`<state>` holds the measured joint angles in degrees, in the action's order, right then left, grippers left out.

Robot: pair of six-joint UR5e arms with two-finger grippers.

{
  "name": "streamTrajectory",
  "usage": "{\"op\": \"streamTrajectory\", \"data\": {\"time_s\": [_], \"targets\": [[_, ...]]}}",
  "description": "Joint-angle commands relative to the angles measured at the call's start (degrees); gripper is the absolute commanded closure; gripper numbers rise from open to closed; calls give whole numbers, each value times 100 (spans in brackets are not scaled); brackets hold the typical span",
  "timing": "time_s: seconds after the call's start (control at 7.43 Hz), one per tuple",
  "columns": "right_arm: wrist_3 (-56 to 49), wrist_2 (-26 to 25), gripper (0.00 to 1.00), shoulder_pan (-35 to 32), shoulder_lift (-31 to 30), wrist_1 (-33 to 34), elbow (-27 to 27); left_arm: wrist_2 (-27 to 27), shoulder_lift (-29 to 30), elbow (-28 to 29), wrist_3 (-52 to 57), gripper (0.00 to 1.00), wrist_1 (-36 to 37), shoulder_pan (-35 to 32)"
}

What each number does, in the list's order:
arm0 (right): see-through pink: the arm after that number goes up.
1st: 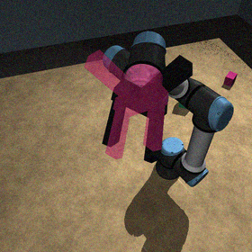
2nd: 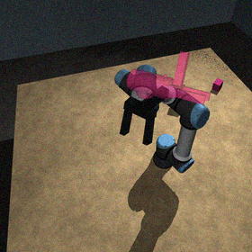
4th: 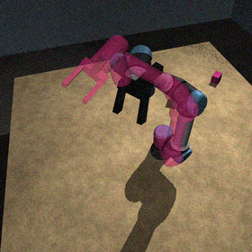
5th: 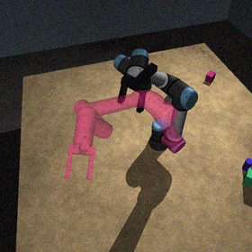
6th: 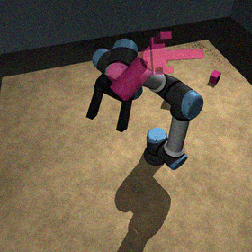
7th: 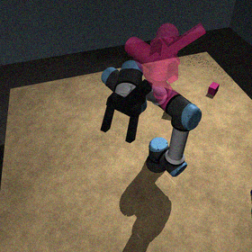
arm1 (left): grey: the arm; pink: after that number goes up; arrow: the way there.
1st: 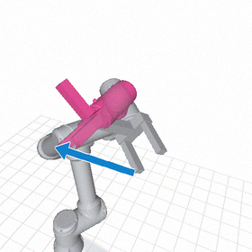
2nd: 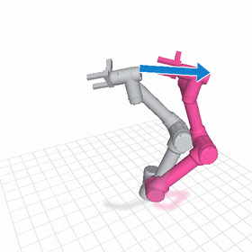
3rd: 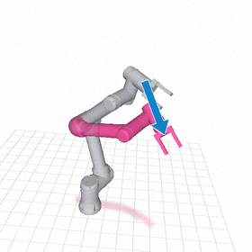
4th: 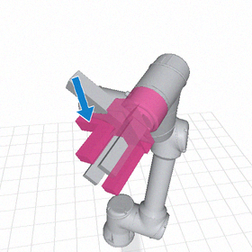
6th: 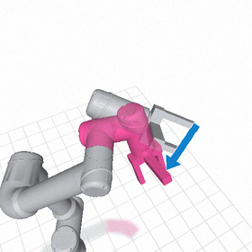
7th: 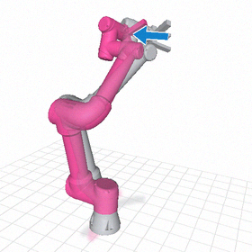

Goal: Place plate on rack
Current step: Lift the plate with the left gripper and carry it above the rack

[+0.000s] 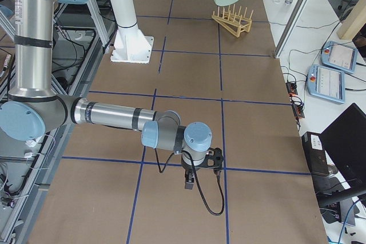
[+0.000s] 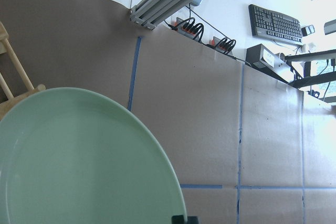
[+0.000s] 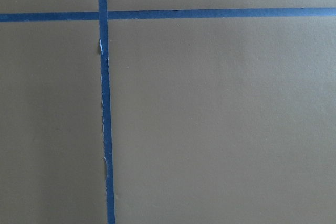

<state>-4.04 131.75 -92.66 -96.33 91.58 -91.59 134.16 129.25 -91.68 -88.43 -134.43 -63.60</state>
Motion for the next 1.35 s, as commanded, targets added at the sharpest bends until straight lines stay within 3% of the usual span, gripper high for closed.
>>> {"op": "streamTrajectory", "data": {"time_s": [0.0,0.54,1.21], "targets": [[0,0,0,2,0,0,1,-65,-66,615,-779,100,-1609,-258],[0,0,0,2,0,0,-8,-1618,-373,1151,-1782,100,-2929,-233],[0,0,0,-7,0,0,1,-2437,-409,1723,-2152,100,-3546,57]]}}
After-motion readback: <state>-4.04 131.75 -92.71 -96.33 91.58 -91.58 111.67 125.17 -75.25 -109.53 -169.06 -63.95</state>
